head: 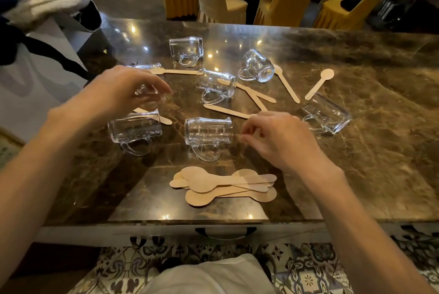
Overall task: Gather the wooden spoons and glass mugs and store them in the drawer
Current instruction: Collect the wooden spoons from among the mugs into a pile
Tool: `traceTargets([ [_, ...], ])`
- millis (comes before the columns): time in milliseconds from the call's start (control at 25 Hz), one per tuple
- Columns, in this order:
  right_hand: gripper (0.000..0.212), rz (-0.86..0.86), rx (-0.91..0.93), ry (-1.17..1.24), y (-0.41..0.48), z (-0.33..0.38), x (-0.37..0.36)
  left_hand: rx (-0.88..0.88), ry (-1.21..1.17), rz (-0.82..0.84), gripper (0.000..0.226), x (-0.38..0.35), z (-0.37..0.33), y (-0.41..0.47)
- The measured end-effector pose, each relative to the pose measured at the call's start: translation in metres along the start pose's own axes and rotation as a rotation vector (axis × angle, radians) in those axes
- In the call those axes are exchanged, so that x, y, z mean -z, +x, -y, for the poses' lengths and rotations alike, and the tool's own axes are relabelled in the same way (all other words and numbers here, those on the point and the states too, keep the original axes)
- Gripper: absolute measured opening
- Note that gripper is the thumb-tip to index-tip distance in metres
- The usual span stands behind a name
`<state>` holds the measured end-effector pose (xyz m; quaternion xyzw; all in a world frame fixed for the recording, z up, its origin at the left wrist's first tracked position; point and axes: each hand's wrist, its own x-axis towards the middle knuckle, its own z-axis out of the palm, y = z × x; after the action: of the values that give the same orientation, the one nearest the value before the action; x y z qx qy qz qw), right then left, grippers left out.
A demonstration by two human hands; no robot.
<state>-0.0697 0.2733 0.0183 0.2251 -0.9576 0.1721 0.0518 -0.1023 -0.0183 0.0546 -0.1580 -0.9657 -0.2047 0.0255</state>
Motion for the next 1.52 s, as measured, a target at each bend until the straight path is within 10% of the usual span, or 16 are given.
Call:
traceTargets([
  [680,0.020,0.047,-0.190,-0.127,0.069,-0.014,-0.039,0.236,0.253,0.291,0.025,-0.008,0.054,0.021],
  [1520,0.019,-0.114,-0.087,-0.032,0.063,0.003,-0.017,0.132,0.068,0.019,0.014,0.010,0.051,0.013],
])
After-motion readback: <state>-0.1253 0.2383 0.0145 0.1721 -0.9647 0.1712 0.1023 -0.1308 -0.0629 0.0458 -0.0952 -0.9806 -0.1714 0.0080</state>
